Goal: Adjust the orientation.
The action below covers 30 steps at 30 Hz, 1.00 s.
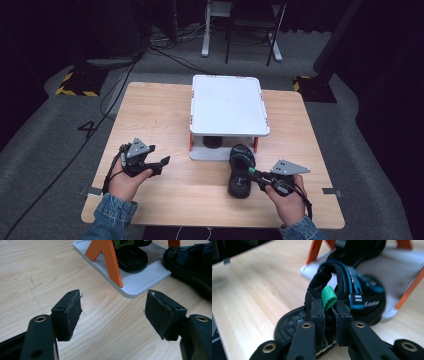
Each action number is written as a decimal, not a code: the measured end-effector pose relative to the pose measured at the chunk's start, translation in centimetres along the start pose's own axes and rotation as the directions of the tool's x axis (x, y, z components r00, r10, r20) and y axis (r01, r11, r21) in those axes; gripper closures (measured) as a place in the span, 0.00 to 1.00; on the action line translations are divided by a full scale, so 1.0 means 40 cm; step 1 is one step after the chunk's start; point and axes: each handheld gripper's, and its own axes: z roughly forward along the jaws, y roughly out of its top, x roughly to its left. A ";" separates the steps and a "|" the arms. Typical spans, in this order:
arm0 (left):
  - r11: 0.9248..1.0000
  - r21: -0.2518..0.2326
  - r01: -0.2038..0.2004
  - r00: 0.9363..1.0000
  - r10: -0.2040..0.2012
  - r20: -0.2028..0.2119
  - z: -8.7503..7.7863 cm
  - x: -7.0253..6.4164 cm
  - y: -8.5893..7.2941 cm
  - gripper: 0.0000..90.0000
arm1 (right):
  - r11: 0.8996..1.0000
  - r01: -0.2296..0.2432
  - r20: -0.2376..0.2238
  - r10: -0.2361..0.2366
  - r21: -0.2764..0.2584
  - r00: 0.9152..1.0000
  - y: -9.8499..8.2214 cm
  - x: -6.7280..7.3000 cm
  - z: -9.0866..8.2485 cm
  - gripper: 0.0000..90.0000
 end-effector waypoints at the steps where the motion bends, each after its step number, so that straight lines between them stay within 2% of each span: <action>1: 1.000 0.000 0.001 1.000 -0.001 -0.001 -0.001 0.001 -0.002 0.33 | 1.000 0.005 0.007 -0.005 -0.017 1.000 0.004 -0.003 0.000 0.90; 8: 1.000 0.001 0.015 1.000 -0.015 -0.018 -0.017 0.003 -0.014 0.33 | 0.994 0.065 0.054 -0.060 -0.090 0.997 0.034 -0.028 0.029 0.90; 12: 1.000 0.004 0.019 0.999 -0.019 -0.034 -0.029 0.008 -0.024 0.33 | 0.993 0.084 0.074 -0.078 -0.087 0.994 0.046 -0.046 0.059 0.90; 15: 1.000 0.000 0.027 0.999 -0.027 -0.042 -0.041 0.011 -0.031 0.33 | 0.994 0.071 0.066 -0.066 -0.085 0.996 0.053 -0.069 0.087 0.90; 22: 0.999 0.003 0.047 0.997 -0.046 -0.059 -0.056 0.015 -0.045 0.33 | 0.990 0.101 0.115 -0.090 -0.098 0.989 0.069 -0.113 0.137 0.90; 27: 0.999 0.005 0.042 0.997 -0.041 -0.060 -0.058 0.016 -0.048 0.33 | 0.992 0.071 0.129 -0.057 -0.102 0.990 0.058 -0.141 0.172 0.89; 30: 0.999 0.007 0.039 0.997 -0.039 -0.061 -0.056 0.016 -0.048 0.33 | 0.993 0.039 0.116 -0.026 -0.109 0.993 0.054 -0.146 0.173 0.83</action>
